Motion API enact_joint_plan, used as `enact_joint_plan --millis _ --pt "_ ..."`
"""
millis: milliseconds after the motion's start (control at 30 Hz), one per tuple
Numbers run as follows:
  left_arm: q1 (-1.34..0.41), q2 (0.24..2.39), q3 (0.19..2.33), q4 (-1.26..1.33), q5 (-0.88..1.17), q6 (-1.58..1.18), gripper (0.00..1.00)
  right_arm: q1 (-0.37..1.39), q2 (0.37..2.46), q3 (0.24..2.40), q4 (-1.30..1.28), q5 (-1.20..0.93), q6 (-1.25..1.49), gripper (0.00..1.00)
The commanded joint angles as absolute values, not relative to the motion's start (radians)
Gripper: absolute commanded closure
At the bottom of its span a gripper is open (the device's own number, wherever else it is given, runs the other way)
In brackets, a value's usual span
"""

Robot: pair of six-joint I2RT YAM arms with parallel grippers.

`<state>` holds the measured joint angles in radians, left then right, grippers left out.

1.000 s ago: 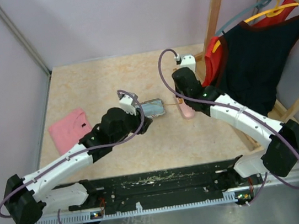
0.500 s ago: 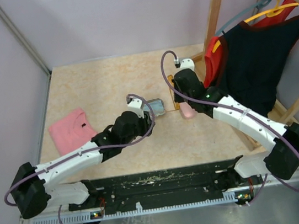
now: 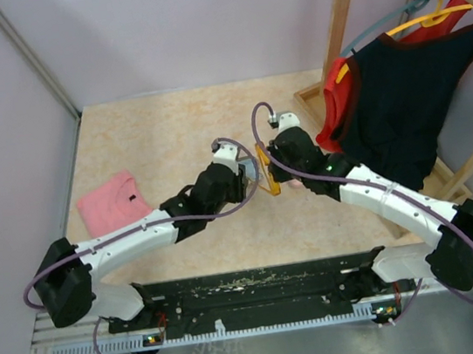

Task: Organize the sunglasses
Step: Fold the sunglasses.

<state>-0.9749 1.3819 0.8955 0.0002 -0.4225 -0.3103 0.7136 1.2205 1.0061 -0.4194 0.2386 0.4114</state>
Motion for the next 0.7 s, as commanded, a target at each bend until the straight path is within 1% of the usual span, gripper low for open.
enact_joint_plan --millis 0,467,600,667 --pt "-0.968 1.409 0.96 0.036 -0.432 -0.26 0.55 0.752 1.2 1.012 -0.328 0.196 0.39 1.0" --pt "-0.968 1.466 1.026 0.026 -0.395 -0.247 0.55 0.789 1.209 0.991 -0.271 0.114 0.404 1.0" --pt "-0.957 1.443 1.01 0.004 -0.401 -0.275 0.53 0.78 1.198 0.988 -0.341 0.252 0.435 1.0" --pt "-0.934 1.417 0.974 0.001 -0.386 -0.311 0.52 0.741 1.182 0.968 -0.366 0.29 0.457 1.0"
